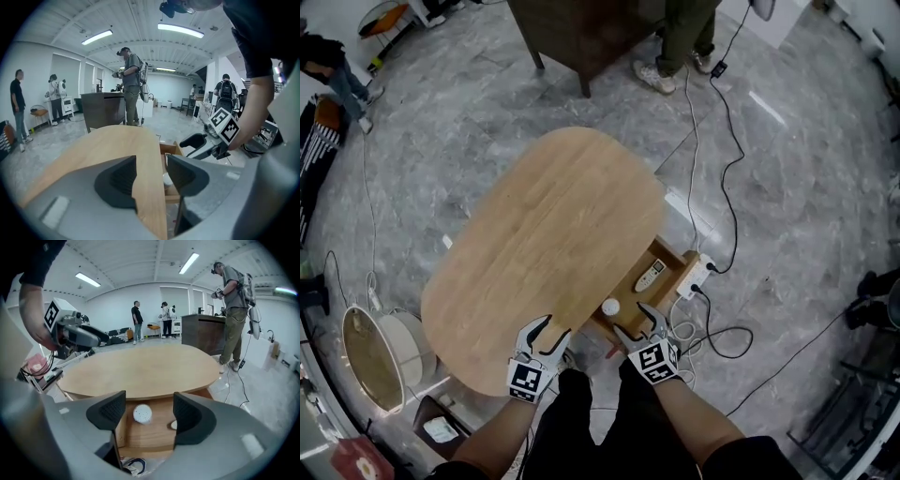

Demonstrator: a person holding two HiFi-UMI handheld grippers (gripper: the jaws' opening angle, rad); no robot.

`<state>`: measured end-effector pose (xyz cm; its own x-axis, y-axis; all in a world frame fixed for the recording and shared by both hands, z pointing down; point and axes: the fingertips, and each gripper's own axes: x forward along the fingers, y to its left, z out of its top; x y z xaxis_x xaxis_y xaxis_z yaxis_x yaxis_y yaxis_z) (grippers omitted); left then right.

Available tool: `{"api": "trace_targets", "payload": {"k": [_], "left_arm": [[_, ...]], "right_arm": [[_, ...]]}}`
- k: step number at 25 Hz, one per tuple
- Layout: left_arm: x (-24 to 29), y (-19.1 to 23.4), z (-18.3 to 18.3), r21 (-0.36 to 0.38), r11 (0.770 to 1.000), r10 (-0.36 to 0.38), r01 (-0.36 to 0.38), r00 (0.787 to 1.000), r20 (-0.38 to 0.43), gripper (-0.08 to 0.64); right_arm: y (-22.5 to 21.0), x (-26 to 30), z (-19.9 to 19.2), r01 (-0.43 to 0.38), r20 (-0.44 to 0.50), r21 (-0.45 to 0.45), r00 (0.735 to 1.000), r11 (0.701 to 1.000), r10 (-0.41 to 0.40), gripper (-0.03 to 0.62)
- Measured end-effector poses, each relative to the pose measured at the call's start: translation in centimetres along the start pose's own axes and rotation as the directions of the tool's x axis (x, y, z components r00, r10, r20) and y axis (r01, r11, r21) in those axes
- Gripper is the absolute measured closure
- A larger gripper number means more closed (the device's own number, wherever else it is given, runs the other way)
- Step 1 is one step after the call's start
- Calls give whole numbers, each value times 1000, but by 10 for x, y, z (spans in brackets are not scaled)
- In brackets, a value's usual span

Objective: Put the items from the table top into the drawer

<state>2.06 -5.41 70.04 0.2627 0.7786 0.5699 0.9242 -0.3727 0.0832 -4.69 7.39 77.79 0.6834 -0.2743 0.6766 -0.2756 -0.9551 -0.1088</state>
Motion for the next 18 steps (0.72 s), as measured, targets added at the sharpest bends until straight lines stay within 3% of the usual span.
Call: {"api": "trace_targets", "payload": {"k": [7,12,13,18], "left_arm": [[-11,-16,53,18,999,27,-27,1000,0,342],[-29,-31,107,31,999,18,-19,1000,22,353],[-35,-36,119,35,999,18,-19,999,31,353],[-69,-52,178,60,997,34,-38,997,69,356]], "right_arm": [[-7,-91,70,-11,136,-3,991,1000,11,281],[-8,-159,130,-41,264,-12,964,999,43,323],[-9,-173,140,-44,280,-15,959,999,47,348],[-23,-230,182,-38,326,-6,945,999,38,348]]}}
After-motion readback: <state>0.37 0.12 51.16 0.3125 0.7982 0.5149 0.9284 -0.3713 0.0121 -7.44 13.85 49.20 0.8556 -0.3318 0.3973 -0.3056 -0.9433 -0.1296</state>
